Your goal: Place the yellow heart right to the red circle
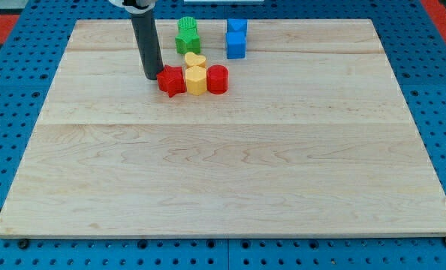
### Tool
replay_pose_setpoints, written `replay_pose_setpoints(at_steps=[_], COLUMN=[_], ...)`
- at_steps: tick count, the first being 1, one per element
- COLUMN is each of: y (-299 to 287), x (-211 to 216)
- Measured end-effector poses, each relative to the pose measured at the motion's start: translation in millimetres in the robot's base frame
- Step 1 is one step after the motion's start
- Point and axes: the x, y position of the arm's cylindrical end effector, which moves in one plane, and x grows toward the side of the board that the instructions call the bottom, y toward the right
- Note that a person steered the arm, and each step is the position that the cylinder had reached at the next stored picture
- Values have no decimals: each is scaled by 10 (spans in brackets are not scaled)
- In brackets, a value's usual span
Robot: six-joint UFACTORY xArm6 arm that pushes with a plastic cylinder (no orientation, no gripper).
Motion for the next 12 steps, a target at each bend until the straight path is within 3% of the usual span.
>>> replay_pose_setpoints(at_steps=[1, 2, 5, 6, 7, 8, 10, 12], y=[-289, 128, 1548, 1399, 1922, 2168, 1763, 2656], x=[-81, -291, -309, -460, -621, -487, -242, -45])
